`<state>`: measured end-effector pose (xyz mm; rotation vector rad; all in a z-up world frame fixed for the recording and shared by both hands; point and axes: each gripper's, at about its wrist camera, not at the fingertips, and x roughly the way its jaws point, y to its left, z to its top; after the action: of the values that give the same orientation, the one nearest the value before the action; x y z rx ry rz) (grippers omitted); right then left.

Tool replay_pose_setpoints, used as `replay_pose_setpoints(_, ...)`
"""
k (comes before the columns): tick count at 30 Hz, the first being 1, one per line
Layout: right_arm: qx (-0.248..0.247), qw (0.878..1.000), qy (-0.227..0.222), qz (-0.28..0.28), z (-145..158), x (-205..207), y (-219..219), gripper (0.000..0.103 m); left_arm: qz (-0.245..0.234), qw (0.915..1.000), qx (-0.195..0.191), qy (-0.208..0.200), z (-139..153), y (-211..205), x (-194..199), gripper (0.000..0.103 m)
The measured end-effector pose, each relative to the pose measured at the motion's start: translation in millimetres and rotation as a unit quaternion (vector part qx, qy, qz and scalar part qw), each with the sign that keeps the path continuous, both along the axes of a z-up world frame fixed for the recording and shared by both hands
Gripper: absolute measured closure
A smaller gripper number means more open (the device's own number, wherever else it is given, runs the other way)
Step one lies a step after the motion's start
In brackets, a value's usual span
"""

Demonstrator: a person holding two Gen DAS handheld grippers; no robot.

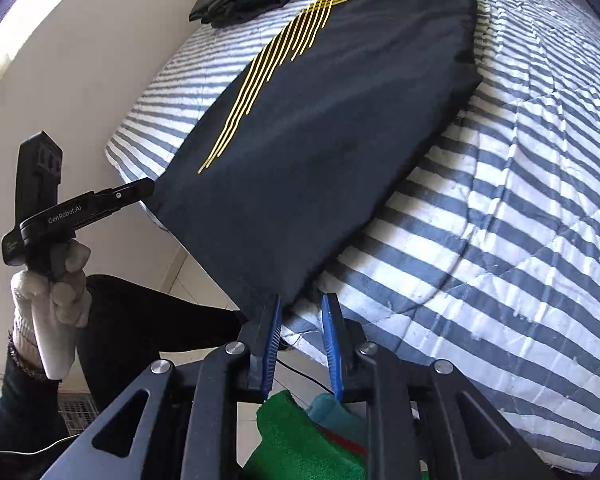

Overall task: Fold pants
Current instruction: 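Grasp the folded pants end with both tools and fold it over again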

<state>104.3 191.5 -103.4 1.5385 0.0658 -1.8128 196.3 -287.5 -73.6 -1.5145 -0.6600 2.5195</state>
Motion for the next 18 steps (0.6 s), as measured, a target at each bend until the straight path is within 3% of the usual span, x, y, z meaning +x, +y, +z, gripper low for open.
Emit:
replay_pose_setpoints(5, -0.041, 0.996, 0.04, -0.076, 34.1, -36.9, 42.2, 0.077, -0.036, 0.999, -0.018, 0.017, 28.7, 14.8, -55.1, 0.072)
replay_pose_setpoints(8, -0.051, 0.99, 0.065, -0.119, 44.6, -61.7, 62.2, 0.076, -0.049, 0.9986, -0.01, 0.014, 33.2, 23.5, -94.0, 0.072)
replay_pose_setpoints(15, -0.037, 0.984, 0.073, -0.157, 33.0, -115.2, 69.0, 0.071, -0.057, 0.9983, 0.007, -0.012, 17.6, 39.3, -186.1, 0.071)
replay_pose_setpoints(18, -0.034, 0.985, 0.058, -0.158, 18.2, -137.2, 59.6, 0.067, -0.062, 0.9976, 0.019, -0.022, 8.2, 40.3, -217.3, 0.059)
